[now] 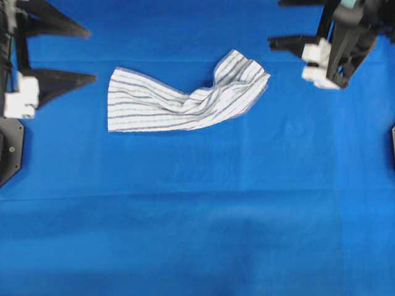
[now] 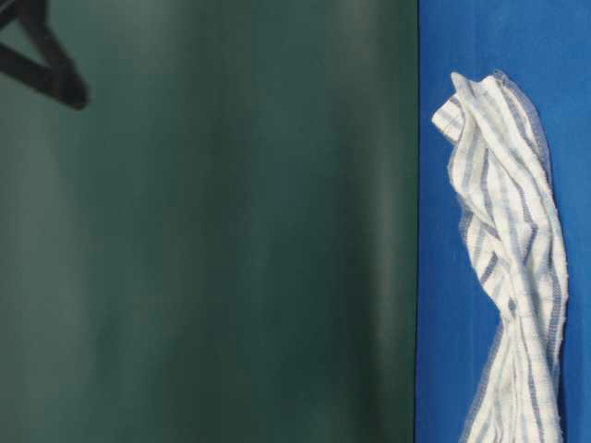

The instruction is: Lift the towel with both arms.

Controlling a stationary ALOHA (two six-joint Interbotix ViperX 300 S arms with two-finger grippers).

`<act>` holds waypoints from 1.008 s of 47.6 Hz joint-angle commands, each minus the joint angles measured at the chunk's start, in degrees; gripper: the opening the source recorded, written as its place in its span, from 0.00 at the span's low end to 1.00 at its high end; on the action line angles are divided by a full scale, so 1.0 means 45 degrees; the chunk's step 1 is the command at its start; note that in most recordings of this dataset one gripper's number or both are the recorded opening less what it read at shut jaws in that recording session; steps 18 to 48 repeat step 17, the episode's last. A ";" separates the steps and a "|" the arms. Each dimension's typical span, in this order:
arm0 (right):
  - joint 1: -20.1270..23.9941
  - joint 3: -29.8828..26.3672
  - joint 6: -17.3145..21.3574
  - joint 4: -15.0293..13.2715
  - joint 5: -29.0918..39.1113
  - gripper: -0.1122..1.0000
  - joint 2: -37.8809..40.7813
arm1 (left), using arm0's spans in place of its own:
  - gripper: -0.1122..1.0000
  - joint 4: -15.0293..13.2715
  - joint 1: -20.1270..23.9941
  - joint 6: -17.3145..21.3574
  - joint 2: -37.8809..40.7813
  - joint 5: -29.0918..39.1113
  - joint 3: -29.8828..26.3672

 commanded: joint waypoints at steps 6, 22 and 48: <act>0.0078 0.1270 0.0547 0.0020 -0.1543 0.69 -0.0117 | 0.92 -0.0039 -0.0469 0.0176 0.0273 -0.1992 0.1289; 0.0078 0.2930 0.1016 0.0020 -0.3281 0.69 0.0078 | 0.92 -0.0020 -0.0488 0.0273 0.0723 -0.3848 0.2617; 0.0078 0.2930 0.1016 0.0020 -0.3281 0.69 0.0078 | 0.92 -0.0020 -0.0488 0.0273 0.0723 -0.3848 0.2617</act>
